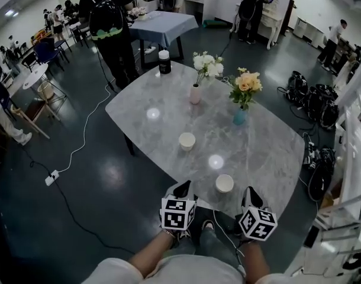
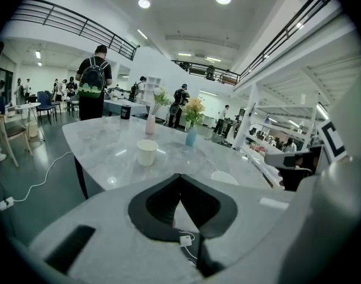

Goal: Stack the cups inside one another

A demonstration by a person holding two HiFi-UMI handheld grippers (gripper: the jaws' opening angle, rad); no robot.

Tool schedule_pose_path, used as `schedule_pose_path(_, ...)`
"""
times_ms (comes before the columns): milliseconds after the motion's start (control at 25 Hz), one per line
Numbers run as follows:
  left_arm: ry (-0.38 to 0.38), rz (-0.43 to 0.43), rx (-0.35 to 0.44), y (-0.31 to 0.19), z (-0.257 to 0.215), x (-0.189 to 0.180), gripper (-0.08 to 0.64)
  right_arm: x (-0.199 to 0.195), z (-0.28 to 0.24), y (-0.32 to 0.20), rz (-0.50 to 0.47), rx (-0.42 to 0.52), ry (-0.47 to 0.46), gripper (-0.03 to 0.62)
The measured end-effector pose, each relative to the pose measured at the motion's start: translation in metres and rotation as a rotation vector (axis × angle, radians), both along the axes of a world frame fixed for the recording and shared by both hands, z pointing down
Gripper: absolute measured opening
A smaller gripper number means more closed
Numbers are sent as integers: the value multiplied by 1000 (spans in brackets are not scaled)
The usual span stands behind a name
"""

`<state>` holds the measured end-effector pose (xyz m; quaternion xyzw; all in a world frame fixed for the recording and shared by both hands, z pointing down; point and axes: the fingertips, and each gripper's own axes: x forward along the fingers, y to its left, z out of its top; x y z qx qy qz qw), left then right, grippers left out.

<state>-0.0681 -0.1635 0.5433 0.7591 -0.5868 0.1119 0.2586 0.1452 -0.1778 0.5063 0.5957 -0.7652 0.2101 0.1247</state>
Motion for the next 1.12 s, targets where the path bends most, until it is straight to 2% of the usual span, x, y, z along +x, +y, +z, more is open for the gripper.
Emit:
schedule_pose_path(200, 14, 5, -12, 14, 4, 11, -5, 15, 3, 19, 3, -17, 7, 9)
schedule_pose_path(480, 0, -5, -12, 39, 5, 20, -5, 17, -11, 48, -42, 25, -9, 9)
schedule_pose_path(760, -56, 4, -14, 91, 0, 44, -5, 36, -2, 88, -52, 23, -115, 9)
schedule_pose_path(920, -76, -33, 2, 113, -14, 43, -5, 31, 0, 101, -80, 17, -154, 9)
schedule_pose_path(1120, -109, -26, 24, 118, -29, 40, -5, 14, -9, 98, -97, 37, -155, 9)
